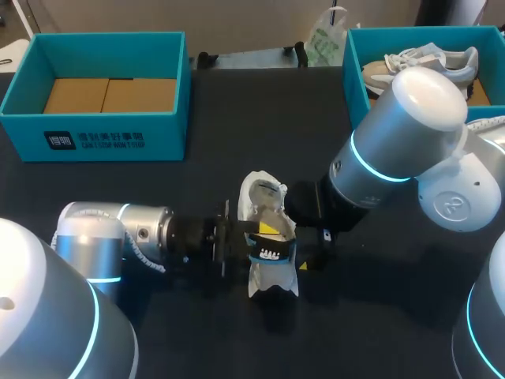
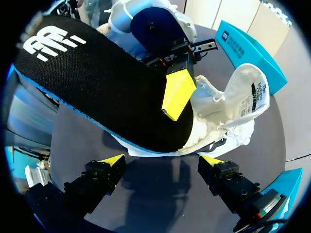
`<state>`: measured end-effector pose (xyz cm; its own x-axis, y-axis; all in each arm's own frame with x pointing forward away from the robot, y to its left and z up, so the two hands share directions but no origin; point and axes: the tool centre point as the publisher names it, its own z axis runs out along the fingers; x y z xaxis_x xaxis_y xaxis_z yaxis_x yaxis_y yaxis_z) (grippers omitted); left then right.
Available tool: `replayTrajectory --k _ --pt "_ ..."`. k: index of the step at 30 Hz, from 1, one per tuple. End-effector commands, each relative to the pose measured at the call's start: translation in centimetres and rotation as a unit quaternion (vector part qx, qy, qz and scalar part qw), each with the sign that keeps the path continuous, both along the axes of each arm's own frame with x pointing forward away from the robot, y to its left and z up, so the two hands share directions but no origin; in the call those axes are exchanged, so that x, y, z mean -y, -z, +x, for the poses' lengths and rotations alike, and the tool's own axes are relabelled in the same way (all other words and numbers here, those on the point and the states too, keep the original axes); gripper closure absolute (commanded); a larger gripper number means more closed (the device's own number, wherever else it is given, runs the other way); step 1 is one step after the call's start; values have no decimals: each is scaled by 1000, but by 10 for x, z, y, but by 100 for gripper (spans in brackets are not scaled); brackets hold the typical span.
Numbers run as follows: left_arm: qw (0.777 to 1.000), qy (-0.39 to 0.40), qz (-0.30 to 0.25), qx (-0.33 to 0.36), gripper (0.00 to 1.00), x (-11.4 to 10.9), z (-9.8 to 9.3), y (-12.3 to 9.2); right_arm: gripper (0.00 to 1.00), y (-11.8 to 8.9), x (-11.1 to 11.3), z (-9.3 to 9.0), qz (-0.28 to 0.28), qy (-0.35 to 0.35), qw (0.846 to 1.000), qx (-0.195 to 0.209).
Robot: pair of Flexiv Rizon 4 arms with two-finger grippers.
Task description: Take the shoe out of the shoebox, open the shoe tongue, remove and reinsert the insole, then place the shoe into the shoebox
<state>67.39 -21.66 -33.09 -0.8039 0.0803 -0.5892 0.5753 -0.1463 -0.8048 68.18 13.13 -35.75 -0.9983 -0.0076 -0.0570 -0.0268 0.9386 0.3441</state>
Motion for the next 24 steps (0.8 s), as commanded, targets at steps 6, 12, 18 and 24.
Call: replayTrajectory --k 6,12,18,24 --pt "1000 -3 4 8 72 -2 -6 -9 0 1 0 -1 1 0 1000 1" --pt "1000 -9 19 19 73 -1 -10 -19 0 1 0 -1 1 0 1000 1" --pt "999 -15 27 26 75 -3 -14 -28 0 1 0 -1 1 0 1000 1" --pt "999 -16 33 37 75 -3 -18 -34 0 1 0 -1 1 0 1000 1"
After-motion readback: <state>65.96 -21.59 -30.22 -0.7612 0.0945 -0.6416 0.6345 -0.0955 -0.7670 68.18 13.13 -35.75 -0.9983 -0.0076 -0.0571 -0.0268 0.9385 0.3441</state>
